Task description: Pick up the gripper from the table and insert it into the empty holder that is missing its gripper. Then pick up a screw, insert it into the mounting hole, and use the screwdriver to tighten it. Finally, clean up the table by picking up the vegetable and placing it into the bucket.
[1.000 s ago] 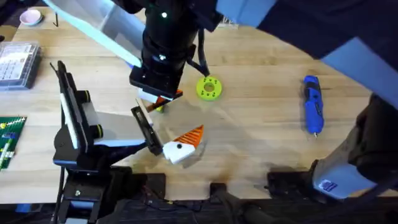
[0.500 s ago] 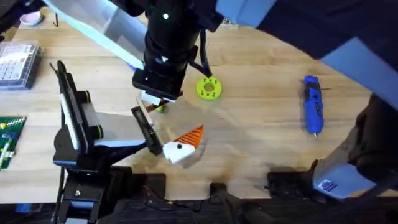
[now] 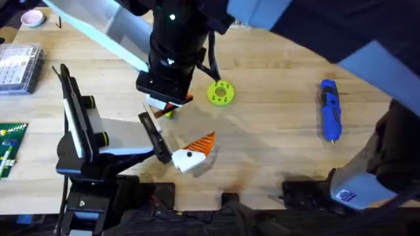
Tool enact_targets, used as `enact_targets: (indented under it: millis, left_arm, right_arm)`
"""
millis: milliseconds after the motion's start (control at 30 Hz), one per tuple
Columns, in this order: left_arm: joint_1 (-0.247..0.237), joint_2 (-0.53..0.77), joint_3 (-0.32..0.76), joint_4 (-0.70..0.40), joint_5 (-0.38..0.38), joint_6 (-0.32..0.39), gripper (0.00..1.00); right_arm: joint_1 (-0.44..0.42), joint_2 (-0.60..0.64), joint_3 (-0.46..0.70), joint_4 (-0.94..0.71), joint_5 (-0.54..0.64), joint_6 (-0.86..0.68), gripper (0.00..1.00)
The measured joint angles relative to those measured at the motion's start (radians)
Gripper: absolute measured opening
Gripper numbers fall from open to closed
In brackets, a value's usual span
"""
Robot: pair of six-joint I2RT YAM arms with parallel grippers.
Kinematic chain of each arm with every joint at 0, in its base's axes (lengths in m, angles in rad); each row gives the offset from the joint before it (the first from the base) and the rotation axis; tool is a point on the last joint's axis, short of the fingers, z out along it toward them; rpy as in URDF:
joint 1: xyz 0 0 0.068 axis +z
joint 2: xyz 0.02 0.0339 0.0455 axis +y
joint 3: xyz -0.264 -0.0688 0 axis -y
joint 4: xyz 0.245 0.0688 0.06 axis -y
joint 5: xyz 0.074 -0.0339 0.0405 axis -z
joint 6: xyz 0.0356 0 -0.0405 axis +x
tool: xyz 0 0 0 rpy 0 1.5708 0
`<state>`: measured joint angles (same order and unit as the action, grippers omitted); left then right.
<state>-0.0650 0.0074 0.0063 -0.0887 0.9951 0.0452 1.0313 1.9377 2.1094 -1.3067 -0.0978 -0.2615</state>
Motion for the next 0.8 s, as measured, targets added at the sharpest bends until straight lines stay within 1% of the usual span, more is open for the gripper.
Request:
enact_targets:
  millis: [533,800]
  left_arm:
    - [0.0,0.0,0.0,0.0,0.0,0.0,0.993]
    - [0.0,0.0,0.0,0.0,0.0,0.0,0.993]
  right_arm:
    - [0.0,0.0,0.0,-0.026,0.0,0.0,0.007]
    - [0.0,0.0,0.0,-0.011,0.0,0.004,0.007]
